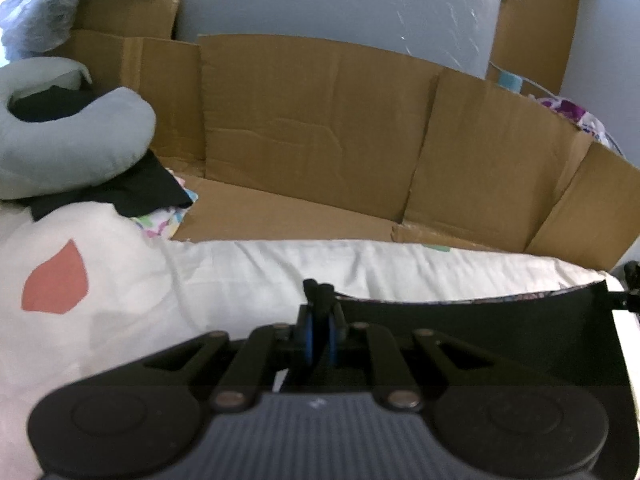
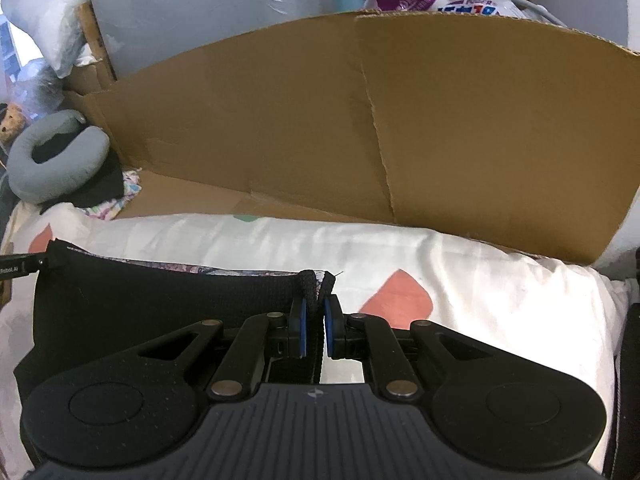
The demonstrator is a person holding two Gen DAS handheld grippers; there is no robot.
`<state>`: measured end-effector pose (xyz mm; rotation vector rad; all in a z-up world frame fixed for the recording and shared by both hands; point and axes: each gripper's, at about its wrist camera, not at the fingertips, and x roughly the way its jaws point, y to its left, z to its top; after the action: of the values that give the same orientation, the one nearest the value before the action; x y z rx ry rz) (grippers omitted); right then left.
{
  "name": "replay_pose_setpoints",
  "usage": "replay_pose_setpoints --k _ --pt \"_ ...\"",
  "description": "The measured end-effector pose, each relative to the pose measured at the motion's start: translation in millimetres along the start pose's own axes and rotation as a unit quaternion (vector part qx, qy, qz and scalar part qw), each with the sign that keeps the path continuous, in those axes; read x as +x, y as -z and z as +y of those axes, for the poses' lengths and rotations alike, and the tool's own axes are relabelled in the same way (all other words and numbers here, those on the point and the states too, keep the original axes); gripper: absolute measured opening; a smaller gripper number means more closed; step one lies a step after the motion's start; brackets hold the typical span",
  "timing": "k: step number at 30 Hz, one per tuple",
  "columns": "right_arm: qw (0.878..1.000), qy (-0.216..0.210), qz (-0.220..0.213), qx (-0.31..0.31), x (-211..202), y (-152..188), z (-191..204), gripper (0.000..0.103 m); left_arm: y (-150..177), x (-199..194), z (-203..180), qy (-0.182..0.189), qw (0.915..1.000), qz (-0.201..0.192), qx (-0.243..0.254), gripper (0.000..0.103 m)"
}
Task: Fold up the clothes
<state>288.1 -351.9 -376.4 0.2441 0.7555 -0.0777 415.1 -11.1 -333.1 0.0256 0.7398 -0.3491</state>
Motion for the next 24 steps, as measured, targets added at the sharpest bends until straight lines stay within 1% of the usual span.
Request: replay_pose_setpoints --k 8,15,18,19,21,22,23,24 --pt "1.0 0.016 0.017 -0.003 13 3 -2 0.007 6 21 0 0.003 0.9999 0.014 0.006 0.008" --pt "0.999 0.023 0.038 0.006 31 15 -6 0.007 18 44 -4 0.004 0.9989 0.043 0.017 0.008" --pt "0.999 0.027 0.046 0.004 41 18 -4 0.008 23 52 -8 0.0 0.9983 0.056 0.014 0.009" --pt "0.998 0.027 0.052 0.004 44 20 -3 0.008 23 54 -9 -0.001 0.9981 0.06 0.012 0.011" --pt "0.997 0.028 0.065 0.005 51 23 -2 0.01 24 56 -10 -0.009 0.9978 0.065 0.009 0.021" --pt "0.997 0.029 0.07 0.008 52 24 -4 0.011 23 55 -9 -0.02 0.9977 0.064 0.007 0.03" --pt "0.997 0.031 0.071 0.014 52 25 -5 0.014 22 53 -7 -0.031 0.9975 0.064 0.004 0.037" --pt "0.997 0.033 0.071 0.02 51 24 -7 0.018 22 50 -5 -0.038 0.9973 0.063 0.0 0.038"
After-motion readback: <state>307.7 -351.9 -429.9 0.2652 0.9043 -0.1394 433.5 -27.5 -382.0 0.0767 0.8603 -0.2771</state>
